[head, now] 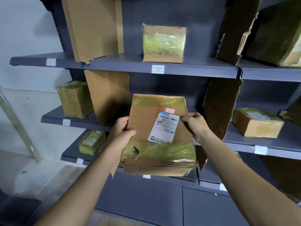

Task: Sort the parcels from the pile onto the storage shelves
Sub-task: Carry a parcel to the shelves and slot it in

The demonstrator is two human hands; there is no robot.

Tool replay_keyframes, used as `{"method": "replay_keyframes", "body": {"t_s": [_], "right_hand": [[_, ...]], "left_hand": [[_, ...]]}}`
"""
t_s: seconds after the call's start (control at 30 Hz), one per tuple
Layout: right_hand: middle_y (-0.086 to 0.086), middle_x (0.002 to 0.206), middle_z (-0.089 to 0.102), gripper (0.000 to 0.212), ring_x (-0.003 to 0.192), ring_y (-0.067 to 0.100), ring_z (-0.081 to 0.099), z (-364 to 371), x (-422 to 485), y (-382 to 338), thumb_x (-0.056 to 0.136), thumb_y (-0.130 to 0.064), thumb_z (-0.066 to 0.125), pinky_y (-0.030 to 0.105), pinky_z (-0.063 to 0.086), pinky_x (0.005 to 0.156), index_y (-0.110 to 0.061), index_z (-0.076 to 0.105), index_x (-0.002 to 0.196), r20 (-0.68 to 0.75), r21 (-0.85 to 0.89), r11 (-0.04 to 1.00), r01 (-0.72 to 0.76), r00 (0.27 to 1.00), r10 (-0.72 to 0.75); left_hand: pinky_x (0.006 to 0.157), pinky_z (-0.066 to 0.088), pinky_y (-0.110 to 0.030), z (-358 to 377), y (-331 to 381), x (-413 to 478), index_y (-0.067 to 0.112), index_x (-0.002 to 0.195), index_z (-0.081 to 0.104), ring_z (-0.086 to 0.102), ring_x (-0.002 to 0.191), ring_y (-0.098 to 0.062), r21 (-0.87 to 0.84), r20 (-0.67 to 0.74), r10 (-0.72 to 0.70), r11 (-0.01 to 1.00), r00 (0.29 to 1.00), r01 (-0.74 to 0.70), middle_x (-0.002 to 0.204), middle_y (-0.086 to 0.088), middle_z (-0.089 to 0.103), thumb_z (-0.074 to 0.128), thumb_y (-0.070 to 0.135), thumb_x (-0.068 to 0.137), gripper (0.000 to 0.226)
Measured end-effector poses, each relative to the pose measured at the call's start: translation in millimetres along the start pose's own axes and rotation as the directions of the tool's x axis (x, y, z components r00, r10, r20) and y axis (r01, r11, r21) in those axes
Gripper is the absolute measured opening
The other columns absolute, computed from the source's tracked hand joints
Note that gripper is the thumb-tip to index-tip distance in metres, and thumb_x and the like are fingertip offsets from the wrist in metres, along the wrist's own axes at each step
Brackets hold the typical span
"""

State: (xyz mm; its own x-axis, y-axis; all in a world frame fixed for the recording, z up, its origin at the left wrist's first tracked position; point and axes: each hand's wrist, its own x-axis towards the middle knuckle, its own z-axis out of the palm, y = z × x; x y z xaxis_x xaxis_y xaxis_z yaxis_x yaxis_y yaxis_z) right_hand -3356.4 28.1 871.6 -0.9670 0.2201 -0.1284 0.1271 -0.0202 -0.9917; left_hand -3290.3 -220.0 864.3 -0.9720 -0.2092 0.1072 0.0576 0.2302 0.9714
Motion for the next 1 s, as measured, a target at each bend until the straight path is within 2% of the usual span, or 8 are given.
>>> {"method": "replay_keyframes", "body": {"t_s": [0.1,0.3,0.37,0.47,0.6,0.73,0.83,1.0], "right_hand": [[0.008,0.09,0.07,0.011,0.069,0.023,0.065,5,17,-5,0.093,-0.015,0.061,0.029,0.052,0.049,-0.017,0.059,0.104,0.06,0.049,0.999,-0.005,0.998,0.002],[0.021,0.106,0.073,0.018,0.089,0.036,0.067,11,52,-18,0.093,-0.015,0.062,0.057,0.049,0.093,-0.008,0.069,0.109,0.094,0.118,0.992,-0.045,0.995,0.034],[0.023,0.106,0.072,0.024,0.085,0.034,0.067,14,62,-25,0.094,-0.017,0.063,0.052,0.052,0.091,-0.002,0.07,0.11,0.057,0.088,0.995,-0.052,0.997,0.047],[0.017,0.096,0.072,0.021,0.076,0.027,0.068,15,69,-35,0.096,-0.02,0.061,0.038,0.058,0.075,-0.002,0.069,0.104,0.053,0.143,0.989,-0.047,0.998,0.04],[0.005,0.09,0.07,0.02,0.072,0.015,0.067,16,74,-39,0.095,-0.015,0.063,0.019,0.056,0.057,-0.013,0.061,0.115,0.099,0.062,0.998,-0.002,0.995,-0.004],[0.004,0.102,0.07,0.034,0.085,0.015,0.066,27,98,-40,0.09,-0.021,0.07,0.02,0.052,0.075,-0.011,0.063,0.122,-0.138,-0.308,0.95,0.051,0.986,-0.098],[0.01,0.117,0.067,0.046,0.105,0.023,0.064,31,105,-40,0.089,-0.031,0.069,0.035,0.053,0.091,-0.008,0.06,0.127,-0.29,-0.38,0.925,0.026,0.946,-0.146],[0.018,0.116,0.068,0.039,0.091,0.022,0.063,33,94,-33,0.091,-0.021,0.068,0.032,0.052,0.078,-0.003,0.06,0.125,-0.225,-0.331,0.943,0.036,0.967,-0.116]], "left_hand": [[0.097,0.044,-0.032,-2,1,33,0.024,0.139,0.051,0.057,0.11,-0.014,-0.004,0.029,-0.051,0.999,0.998,0.051,0.127,0.005,0.06,0.062,0.002,0.088,0.056],[0.086,0.05,-0.028,-3,15,87,0.024,0.138,0.056,0.065,0.092,-0.015,-0.073,0.04,-0.113,0.991,0.993,0.116,0.114,0.002,0.065,0.064,0.012,0.091,0.049],[0.09,0.051,-0.032,-3,17,107,0.024,0.139,0.054,0.066,0.099,-0.018,-0.138,0.111,-0.153,0.976,0.982,0.167,0.124,-0.002,0.065,0.069,0.026,0.09,0.051],[0.112,0.038,-0.042,-6,8,135,0.025,0.146,0.045,0.054,0.127,-0.019,-0.285,0.319,-0.086,0.941,0.944,0.182,0.144,-0.002,0.053,0.08,0.06,0.065,0.094],[0.105,0.036,-0.016,-3,-12,151,0.039,0.148,0.034,0.046,0.127,0.006,-0.135,0.582,0.135,0.988,0.802,-0.068,0.139,0.016,0.048,0.091,0.061,0.035,0.128],[0.11,0.036,-0.026,0,-13,172,0.045,0.13,0.054,0.05,0.124,-0.003,0.071,0.444,0.191,0.967,0.875,-0.246,0.133,0.012,0.057,0.085,0.051,0.057,0.08],[0.105,0.041,-0.028,1,-19,184,0.04,0.126,0.059,0.054,0.119,-0.007,0.117,0.33,0.244,0.948,0.912,-0.296,0.126,0.01,0.061,0.081,0.042,0.076,0.054],[0.088,0.044,-0.027,16,-17,193,0.019,0.132,0.049,0.06,0.105,-0.016,0.118,0.19,0.264,0.95,0.946,-0.289,0.118,-0.001,0.063,0.082,0.032,0.076,0.066]]}}
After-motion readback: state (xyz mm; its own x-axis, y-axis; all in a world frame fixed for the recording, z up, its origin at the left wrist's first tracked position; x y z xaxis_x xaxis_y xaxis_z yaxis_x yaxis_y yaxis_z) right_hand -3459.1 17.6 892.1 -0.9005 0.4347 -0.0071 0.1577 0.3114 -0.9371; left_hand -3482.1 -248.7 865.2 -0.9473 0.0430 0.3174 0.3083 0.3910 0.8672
